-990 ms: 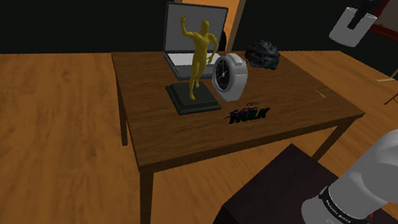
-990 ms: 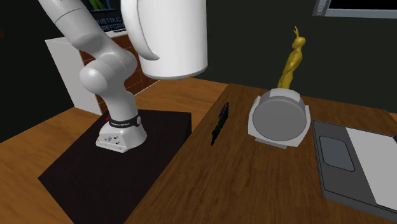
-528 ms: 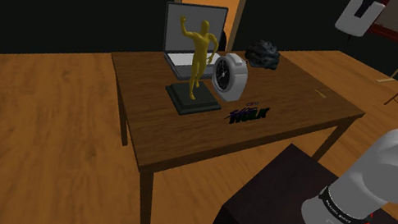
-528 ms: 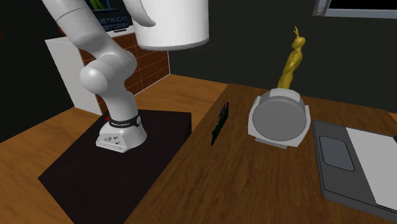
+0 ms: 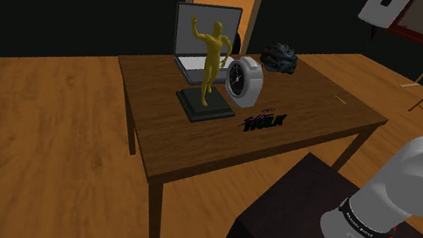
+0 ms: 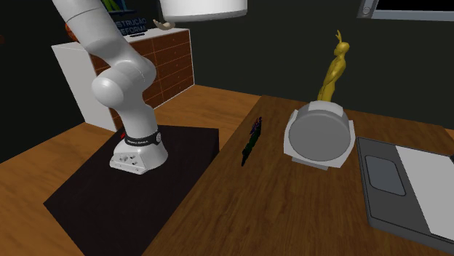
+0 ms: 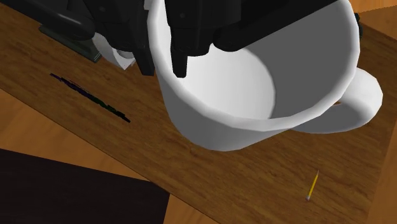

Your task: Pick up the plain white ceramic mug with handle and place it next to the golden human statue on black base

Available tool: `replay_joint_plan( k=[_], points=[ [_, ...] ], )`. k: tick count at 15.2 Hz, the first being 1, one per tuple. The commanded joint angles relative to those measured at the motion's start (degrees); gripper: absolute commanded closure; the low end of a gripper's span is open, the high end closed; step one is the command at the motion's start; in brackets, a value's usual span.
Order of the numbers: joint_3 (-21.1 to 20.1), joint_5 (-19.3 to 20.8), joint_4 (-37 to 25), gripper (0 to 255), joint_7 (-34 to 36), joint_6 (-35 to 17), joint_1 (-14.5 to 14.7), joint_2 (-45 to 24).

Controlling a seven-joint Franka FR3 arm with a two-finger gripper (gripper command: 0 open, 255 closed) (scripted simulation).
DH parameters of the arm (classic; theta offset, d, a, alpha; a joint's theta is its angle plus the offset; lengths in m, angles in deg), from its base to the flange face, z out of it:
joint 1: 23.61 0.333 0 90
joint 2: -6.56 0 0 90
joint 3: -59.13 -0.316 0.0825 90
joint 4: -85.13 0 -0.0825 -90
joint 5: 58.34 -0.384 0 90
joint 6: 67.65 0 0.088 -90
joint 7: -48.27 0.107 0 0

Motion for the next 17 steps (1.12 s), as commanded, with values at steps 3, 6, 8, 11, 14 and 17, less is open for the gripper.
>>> replay_joint_plan(
  k=[3,6,8,11,14,17],
  points=[
    [-4.84,-0.81,1.55,255,6.21,0.08,1.12,1.12],
    [-8.3,-1.72,2.5,255,10.8,-0.24,2.06,1.39],
    [-10.45,-2.39,2.79,255,13.77,-0.47,2.77,1.23],
    [-13.54,-3.47,2.72,255,18.08,-0.82,3.85,0.51],
    [-16.46,-4.55,2.01,255,22.27,-1.16,5.0,-0.76],
    [-19.21,-5.53,0.66,255,26.36,-1.45,6.24,-2.58]
  ],
)
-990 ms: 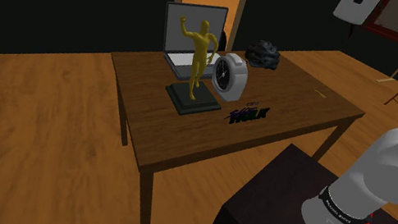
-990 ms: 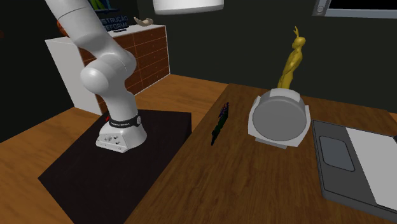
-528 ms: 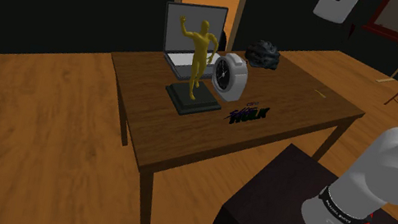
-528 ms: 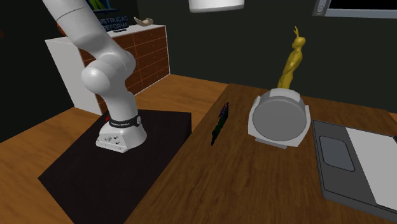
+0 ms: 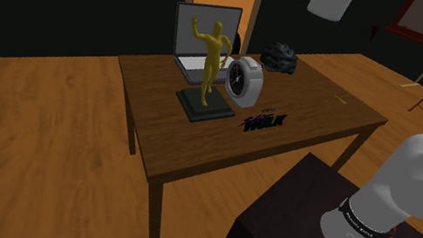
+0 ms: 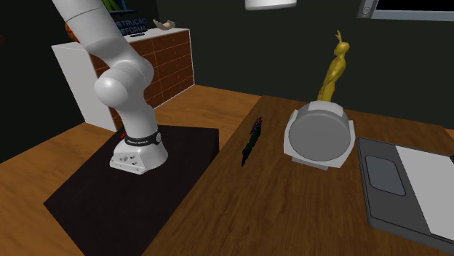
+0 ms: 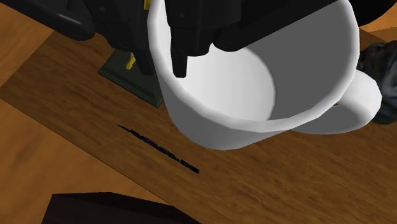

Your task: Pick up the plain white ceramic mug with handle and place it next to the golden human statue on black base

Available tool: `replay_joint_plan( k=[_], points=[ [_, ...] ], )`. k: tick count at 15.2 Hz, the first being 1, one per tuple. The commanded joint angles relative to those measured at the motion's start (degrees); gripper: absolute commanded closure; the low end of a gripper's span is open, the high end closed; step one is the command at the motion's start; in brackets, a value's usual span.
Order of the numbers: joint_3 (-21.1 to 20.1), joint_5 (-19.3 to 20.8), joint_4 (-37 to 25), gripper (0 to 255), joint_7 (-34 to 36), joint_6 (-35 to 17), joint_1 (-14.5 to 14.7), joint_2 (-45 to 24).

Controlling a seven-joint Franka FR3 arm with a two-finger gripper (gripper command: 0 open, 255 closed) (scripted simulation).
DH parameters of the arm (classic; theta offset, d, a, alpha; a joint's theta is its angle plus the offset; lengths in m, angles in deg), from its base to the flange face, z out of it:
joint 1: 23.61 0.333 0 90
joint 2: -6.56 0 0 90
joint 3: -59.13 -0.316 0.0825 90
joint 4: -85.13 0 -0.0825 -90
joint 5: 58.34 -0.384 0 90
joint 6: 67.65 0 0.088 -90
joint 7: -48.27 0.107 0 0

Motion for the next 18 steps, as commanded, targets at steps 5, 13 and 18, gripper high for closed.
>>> replay_joint_plan(
  k=[5,13,18],
  points=[
    [-5.42,-1.71,-4.33,255,8.26,-0.43,2.54,-4.95],
    [-11.65,-2.3,-15.29,255,18.38,0.5,6.38,-15.11],
    [-14.23,-1.68,-21.74,255,23.05,1.02,8.68,-21.13]
  ],
)
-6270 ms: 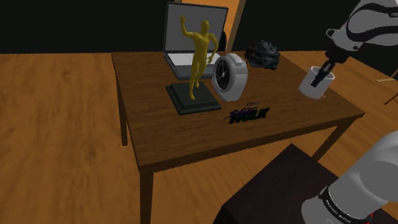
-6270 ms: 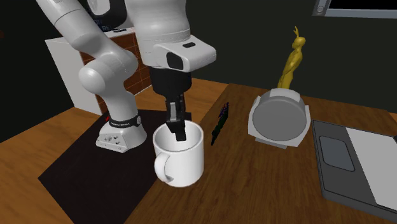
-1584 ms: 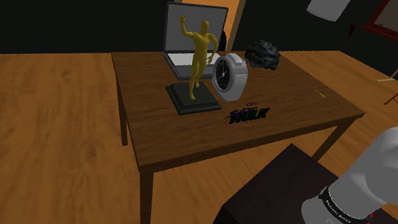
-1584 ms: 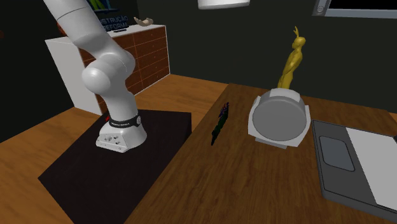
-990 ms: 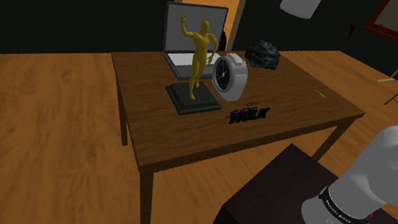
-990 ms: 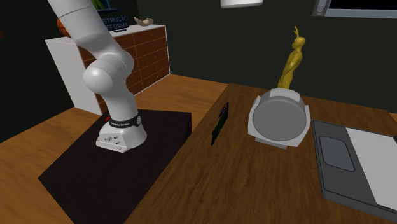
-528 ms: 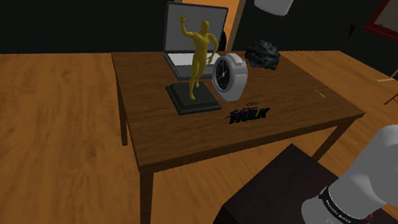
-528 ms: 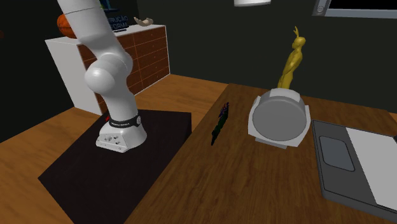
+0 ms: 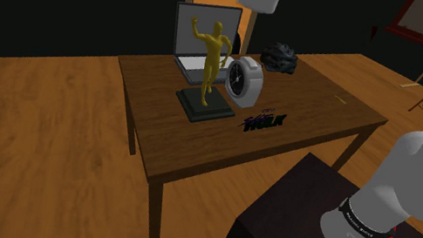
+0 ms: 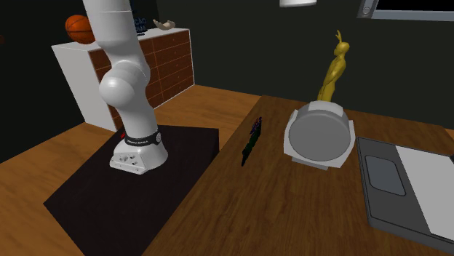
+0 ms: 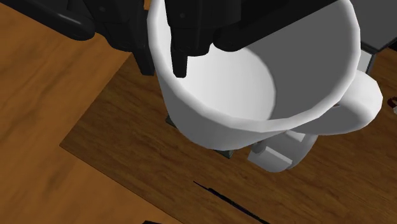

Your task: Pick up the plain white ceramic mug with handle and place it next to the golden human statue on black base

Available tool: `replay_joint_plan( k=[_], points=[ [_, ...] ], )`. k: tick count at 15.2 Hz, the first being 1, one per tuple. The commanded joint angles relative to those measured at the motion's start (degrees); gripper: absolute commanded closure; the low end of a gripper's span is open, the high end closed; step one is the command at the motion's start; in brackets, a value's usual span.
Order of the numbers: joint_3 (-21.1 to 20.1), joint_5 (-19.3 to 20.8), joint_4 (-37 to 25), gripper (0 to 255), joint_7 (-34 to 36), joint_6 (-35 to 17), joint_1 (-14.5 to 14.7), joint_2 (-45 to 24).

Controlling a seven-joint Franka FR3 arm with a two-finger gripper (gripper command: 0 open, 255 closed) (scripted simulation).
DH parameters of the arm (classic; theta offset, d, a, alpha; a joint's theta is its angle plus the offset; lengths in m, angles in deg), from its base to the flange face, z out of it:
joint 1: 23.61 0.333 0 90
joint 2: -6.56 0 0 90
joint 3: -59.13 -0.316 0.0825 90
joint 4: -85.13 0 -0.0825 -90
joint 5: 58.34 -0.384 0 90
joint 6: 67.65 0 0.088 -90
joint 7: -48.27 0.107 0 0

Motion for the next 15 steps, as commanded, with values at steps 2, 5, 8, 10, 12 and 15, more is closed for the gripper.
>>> replay_joint_plan(
  k=[2,5,8,10,12,15],
  points=[
    [-0.19,-0.04,2.93,255,0.51,-2.45,0.19,0.54],
    [-0.12,-0.19,7.88,255,0.47,-5.52,0.12,2.41],
    [-0.06,-0.31,12.34,255,0.45,-8.4,0.08,4.0],
    [-0.03,-0.38,15.1,255,0.43,-10.24,0.06,4.92],
    [0.0,-0.44,17.73,255,0.42,-12.03,0.05,5.76],
    [0.04,-0.51,21.43,255,0.42,-14.64,0.03,6.85]
  ],
)
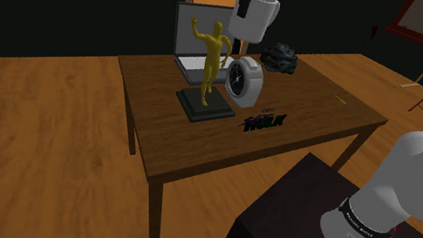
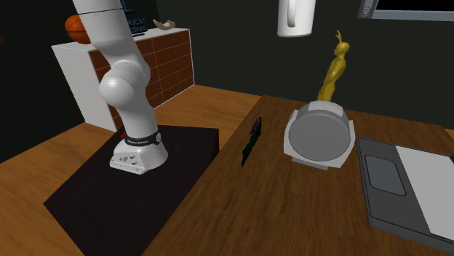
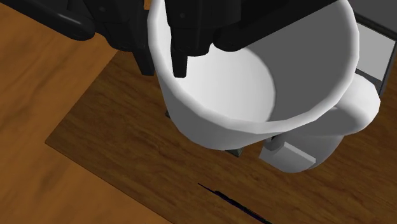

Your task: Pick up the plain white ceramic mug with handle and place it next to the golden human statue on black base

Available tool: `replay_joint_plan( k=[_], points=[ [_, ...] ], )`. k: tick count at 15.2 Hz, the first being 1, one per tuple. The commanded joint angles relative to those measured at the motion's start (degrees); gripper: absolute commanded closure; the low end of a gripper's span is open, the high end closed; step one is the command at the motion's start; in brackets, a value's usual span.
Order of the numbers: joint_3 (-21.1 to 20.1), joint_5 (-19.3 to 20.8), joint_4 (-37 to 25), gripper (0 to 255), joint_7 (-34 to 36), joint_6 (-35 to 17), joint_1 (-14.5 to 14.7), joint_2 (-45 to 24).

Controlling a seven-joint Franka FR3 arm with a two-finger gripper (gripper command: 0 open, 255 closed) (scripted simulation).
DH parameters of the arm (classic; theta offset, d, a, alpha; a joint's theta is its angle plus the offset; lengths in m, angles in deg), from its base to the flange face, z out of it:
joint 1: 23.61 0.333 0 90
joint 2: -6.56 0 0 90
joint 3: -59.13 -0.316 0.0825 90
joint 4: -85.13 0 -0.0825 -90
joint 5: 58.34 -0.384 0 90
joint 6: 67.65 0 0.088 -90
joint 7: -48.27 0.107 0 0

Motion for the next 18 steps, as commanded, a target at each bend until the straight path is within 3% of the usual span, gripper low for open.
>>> replay_joint_plan(
  k=[1,18],
  points=[
    [0.02,-0.05,2.68,255,-0.01,-1.93,-0.01,0.8],
    [0.09,-0.23,19.55,255,0.06,-15.6,0.0,4.02]
  ],
)
